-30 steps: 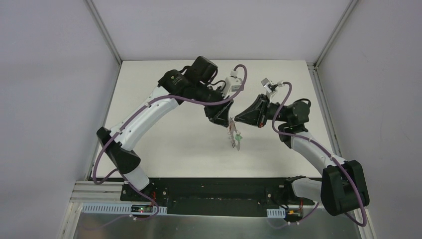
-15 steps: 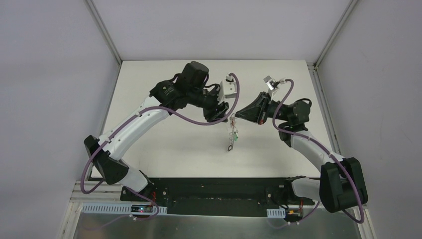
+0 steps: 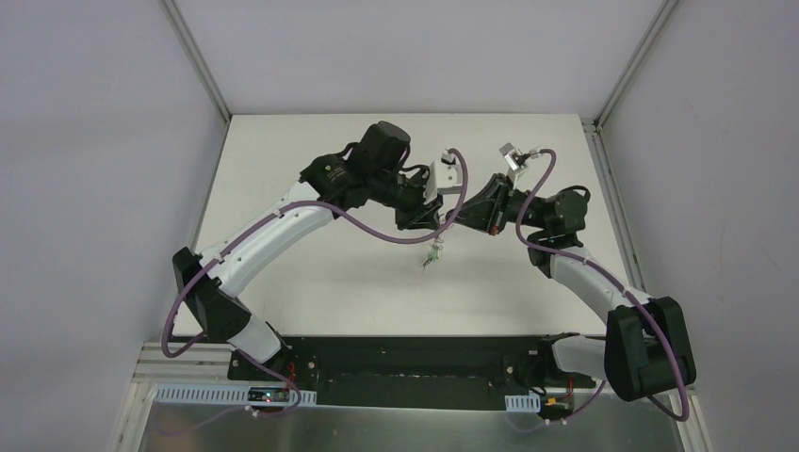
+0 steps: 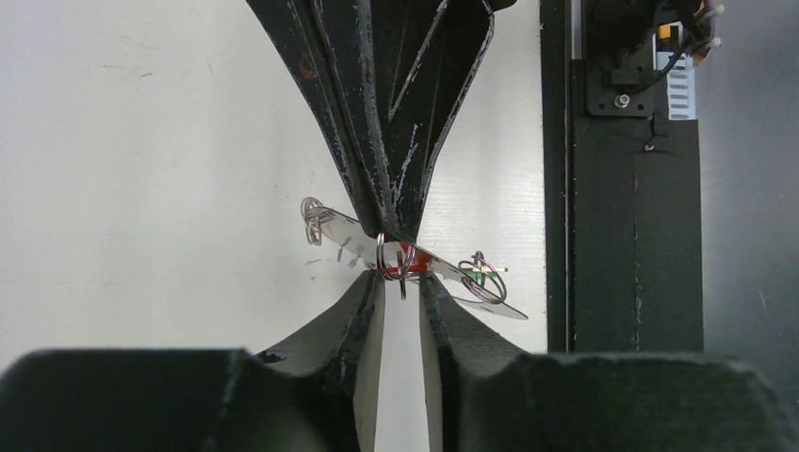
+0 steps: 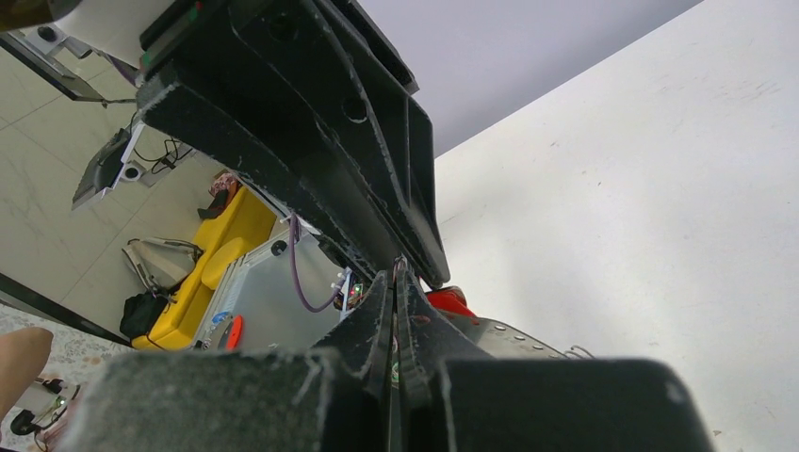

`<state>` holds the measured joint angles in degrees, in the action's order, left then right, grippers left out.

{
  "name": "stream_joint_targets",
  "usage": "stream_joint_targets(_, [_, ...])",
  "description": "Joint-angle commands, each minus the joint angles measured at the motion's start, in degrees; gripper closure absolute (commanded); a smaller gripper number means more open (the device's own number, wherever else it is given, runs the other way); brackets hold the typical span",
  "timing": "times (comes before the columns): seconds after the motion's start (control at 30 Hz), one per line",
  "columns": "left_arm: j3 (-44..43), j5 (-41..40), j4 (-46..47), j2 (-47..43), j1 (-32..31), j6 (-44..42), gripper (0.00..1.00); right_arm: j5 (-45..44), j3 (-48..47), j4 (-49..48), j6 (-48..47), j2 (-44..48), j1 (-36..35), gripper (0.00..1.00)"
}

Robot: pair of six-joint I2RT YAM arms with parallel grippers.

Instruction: Put the keys on the keyring

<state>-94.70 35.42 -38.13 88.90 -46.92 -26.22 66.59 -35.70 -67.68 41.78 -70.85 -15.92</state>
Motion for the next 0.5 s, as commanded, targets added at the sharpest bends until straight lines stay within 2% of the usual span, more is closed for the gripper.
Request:
stream_joint_targets(0.0, [0.7, 0.3, 1.2, -0.7, -0.6, -1.4, 0.82, -0.9, -0.2, -3.8, 0.2, 0.5, 0.6, 1.00])
stream_joint_targets(0.27, [1.2, -2.8, 1.1, -0.7, -1.2, -0.4, 1.00, -1.5, -0.2, -2.9, 0.2, 0.5, 0.9, 1.00])
stream_joint_targets(0.47, [0.8, -7.7, 1.5, -0.4, -3.0, 1.2, 1.00, -2.7, -0.3, -1.0, -0.5, 0.4, 1.0, 1.00])
